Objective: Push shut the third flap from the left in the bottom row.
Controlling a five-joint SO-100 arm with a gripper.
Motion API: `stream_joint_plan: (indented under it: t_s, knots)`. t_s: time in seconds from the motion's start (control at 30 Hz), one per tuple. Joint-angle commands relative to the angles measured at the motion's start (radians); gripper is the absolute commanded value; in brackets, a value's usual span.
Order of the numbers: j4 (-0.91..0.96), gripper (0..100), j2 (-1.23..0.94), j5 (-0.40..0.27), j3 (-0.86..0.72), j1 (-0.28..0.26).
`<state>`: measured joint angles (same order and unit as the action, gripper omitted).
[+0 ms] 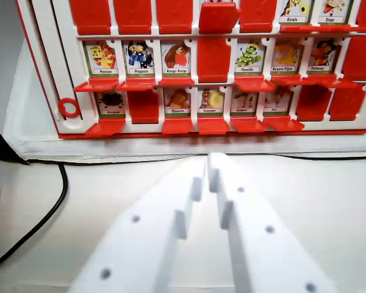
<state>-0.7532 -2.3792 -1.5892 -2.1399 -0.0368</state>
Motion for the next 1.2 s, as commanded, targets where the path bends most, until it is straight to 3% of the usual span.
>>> stream_joint_plan:
  t_s: [0.0, 0.27, 0.5, 0.73, 1.17]
  knots:
    - [0.137, 0, -0.043, 0.011, -0.097, -0.015]
    - [0.301, 0, 0.012, 0.026, -0.295, -0.066]
    - [0.488, 0, 0.15, 0.028, -0.37, -0.034]
    - [0.601, 0, 0.316, 0.032, -0.337, -0.021]
    - [0.643, 0, 0.586, 0.057, -0.11, -0.026]
